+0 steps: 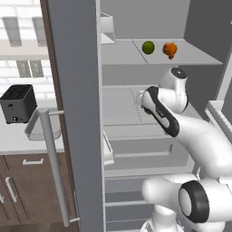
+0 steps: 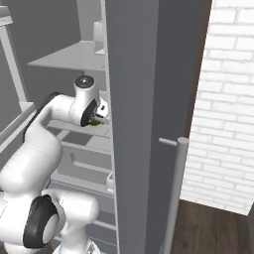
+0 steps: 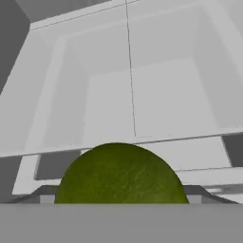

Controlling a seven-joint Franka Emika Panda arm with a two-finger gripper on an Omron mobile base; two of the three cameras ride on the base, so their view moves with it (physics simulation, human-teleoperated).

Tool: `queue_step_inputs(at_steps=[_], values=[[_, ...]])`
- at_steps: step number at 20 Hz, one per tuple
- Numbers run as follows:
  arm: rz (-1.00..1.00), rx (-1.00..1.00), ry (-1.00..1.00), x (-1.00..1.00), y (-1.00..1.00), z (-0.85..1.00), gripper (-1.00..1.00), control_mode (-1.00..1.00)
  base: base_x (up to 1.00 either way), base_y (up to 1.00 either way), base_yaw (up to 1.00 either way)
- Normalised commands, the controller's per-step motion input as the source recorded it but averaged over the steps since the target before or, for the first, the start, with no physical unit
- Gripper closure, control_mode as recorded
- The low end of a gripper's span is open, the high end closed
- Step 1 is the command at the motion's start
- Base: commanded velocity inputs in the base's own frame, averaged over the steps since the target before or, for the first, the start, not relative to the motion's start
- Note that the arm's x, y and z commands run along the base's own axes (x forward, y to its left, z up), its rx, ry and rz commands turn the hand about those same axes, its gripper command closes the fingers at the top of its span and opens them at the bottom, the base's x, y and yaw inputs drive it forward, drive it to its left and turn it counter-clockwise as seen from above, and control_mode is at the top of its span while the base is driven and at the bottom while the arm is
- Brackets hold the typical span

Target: Place one lime and one chicken drumstick in each tupperware on the nearby counter, to pack two identical lunches.

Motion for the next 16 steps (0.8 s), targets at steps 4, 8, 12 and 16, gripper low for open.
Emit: queue_step_inputs(at_steps=[4, 8, 12, 16], values=[[0.0, -0.01, 0.36, -1.0, 0.0, 0.5, 1.0, -1.0, 0.0, 0.0, 0.0], [0.0, -0.06, 0.27, -1.0, 0.0, 0.0, 1.0, -1.0, 0.0, 0.0, 0.0], [0.0, -0.1, 0.0, -0.98, 0.0, -0.14, 1.0, -1.0, 0.0, 0.0, 0.0], [0.0, -0.1, -0.11, -0.64, 0.0, -0.17, 1.0, -1.0, 0.0, 0.0, 0.0]])
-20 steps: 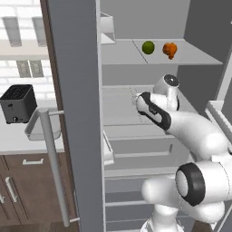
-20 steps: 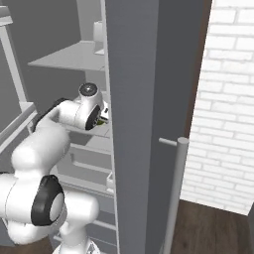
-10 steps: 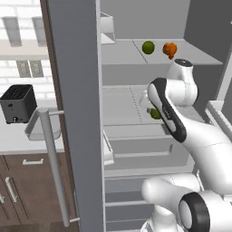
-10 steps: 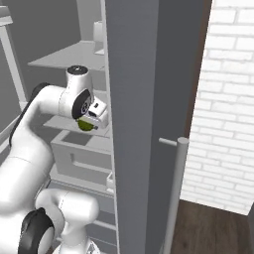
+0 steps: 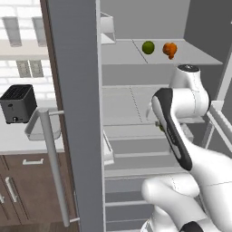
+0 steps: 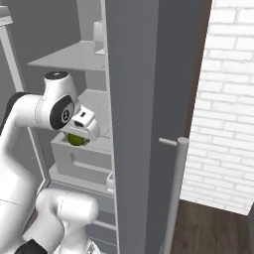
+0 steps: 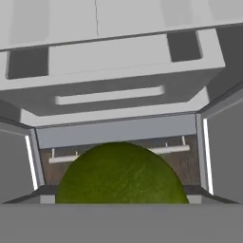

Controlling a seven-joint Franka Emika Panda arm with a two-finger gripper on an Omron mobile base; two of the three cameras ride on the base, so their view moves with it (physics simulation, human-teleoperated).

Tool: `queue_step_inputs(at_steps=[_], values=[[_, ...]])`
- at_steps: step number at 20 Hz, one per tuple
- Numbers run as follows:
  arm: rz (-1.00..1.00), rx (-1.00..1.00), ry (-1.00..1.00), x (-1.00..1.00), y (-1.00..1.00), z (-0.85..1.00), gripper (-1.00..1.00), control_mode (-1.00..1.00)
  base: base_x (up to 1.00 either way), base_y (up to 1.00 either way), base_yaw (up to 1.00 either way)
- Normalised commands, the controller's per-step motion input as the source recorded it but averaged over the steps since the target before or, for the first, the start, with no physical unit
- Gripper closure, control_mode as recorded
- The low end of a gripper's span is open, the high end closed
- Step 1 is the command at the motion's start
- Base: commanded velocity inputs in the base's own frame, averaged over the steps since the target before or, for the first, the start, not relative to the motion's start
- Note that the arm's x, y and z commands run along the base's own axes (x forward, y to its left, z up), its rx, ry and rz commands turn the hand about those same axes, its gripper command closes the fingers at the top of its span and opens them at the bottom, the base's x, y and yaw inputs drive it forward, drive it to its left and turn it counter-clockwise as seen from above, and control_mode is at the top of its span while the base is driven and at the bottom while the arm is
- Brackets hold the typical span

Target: Place one lime and one chicken drumstick in each tupperware on the nearby counter, to pack two identical lunches.

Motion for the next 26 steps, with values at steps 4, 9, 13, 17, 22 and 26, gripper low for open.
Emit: queue_step_inputs(at_steps=[4, 9, 13, 17, 22, 26], values=[[0.0, -0.04, -0.08, -0.23, 0.0, -0.04, 1.0, 1.0, -0.14, 0.0, 0.0], [0.0, 0.0, 0.0, 0.0, 0.0, 0.0, 1.0, 1.0, -1.0, 0.0, 0.01], [0.0, 0.0, 0.0, 0.0, 0.0, 0.0, 1.0, 1.0, -0.55, -0.03, 0.54], [0.0, 0.0, 0.0, 0.0, 0.0, 0.0, 1.0, 1.0, -0.01, -0.01, 0.96], [0.0, 0.0, 0.0, 0.0, 0.0, 0.0, 1.0, 1.0, -0.43, 0.19, 0.95], [0.0, 0.0, 0.0, 0.0, 0.0, 0.0, 1.0, 1.0, -0.36, 0.34, 0.89]])
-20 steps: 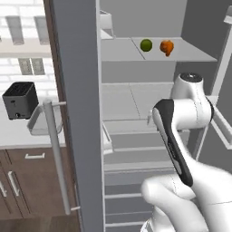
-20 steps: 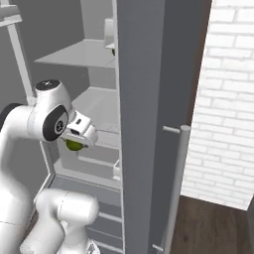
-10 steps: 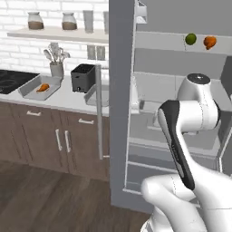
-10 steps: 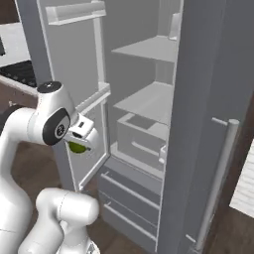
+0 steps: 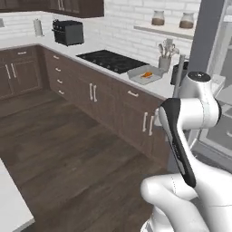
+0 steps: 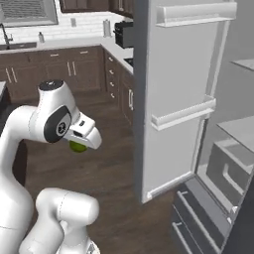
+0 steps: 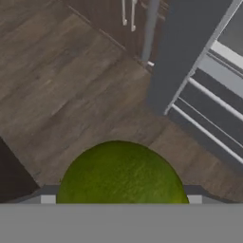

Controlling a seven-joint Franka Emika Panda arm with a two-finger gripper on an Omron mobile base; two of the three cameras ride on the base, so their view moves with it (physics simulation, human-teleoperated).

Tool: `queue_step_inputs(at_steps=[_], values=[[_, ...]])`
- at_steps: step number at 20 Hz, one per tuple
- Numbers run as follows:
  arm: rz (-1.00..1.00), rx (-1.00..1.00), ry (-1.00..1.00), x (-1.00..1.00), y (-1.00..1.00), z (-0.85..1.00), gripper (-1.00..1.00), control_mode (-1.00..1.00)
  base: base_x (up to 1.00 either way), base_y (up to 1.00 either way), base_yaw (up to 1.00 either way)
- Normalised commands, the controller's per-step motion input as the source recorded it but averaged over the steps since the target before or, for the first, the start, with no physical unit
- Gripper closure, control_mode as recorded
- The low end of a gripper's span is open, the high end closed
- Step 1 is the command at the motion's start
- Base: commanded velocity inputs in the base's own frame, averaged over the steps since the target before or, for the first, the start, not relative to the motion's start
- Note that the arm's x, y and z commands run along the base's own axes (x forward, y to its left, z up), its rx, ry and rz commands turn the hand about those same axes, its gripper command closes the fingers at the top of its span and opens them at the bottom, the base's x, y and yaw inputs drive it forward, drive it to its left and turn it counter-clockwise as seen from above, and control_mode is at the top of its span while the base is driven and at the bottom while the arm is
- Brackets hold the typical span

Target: Place one lime and one chicken drumstick in each tupperware on the nearby counter, to pack two identical lunches.

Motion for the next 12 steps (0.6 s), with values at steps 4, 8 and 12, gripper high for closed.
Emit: queue_step_inputs(at_steps=[4, 8, 12], values=[[0.0, 0.0, 0.0, 0.0, 0.0, 0.0, 1.0, 1.0, 0.79, 0.74, 0.39], [0.0, 0.0, 0.0, 0.0, 0.0, 0.0, 1.0, 1.0, 1.0, 0.26, 0.17], [0.0, 0.0, 0.0, 0.0, 0.0, 0.0, 1.0, 1.0, 1.0, 0.0, 0.04]])
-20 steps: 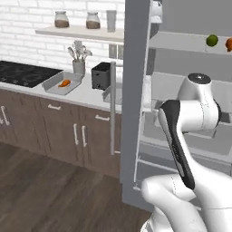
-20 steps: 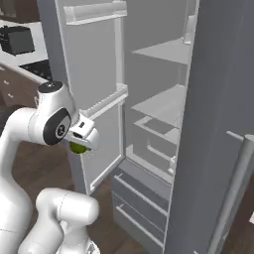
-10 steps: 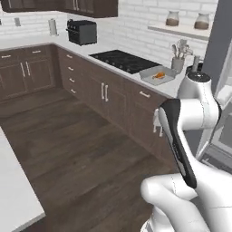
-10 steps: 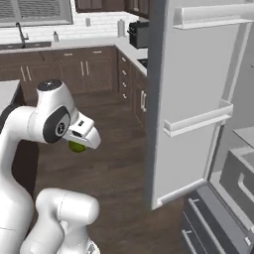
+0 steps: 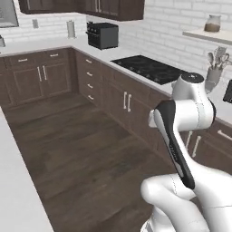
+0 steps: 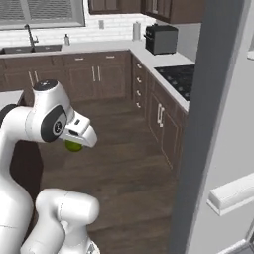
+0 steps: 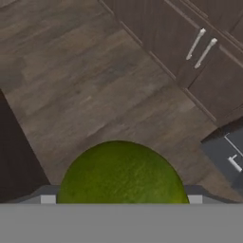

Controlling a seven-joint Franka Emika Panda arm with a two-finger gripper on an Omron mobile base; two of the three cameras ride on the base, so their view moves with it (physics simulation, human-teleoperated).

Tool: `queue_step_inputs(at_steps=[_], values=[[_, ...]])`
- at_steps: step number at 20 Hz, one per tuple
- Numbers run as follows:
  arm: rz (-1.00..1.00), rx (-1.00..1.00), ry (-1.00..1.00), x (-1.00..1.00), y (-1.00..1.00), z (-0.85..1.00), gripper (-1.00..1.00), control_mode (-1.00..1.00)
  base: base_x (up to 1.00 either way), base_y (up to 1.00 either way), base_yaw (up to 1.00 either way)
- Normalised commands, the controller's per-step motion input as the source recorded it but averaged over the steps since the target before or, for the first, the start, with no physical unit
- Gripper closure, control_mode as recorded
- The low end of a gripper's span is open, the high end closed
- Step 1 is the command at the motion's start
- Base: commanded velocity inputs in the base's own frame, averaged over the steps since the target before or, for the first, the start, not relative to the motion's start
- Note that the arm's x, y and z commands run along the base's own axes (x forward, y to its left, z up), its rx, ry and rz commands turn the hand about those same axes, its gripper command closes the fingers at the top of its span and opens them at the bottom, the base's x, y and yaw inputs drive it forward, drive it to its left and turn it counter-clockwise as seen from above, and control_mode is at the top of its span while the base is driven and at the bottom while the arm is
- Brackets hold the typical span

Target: Place one lime and one chicken drumstick in each tupperware on the nearby counter, to pack two identical lunches.

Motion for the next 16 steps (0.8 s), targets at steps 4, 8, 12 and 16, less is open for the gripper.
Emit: queue_step_inputs(at_steps=[4, 8, 12, 16], values=[[0.0, 0.0, 0.0, 0.0, 0.0, 0.0, 1.0, 1.0, 1.0, -0.06, -0.05], [0.0, 0.0, 0.0, 0.0, 0.0, 0.0, 1.0, 1.0, 1.0, -0.01, -0.32], [0.0, 0.0, 0.0, 0.0, 0.0, 0.0, 1.0, 1.0, 0.99, 0.0, -0.47], [0.0, 0.0, 0.0, 0.0, 0.0, 0.0, 1.0, 1.0, 0.76, 0.0, -0.59]])
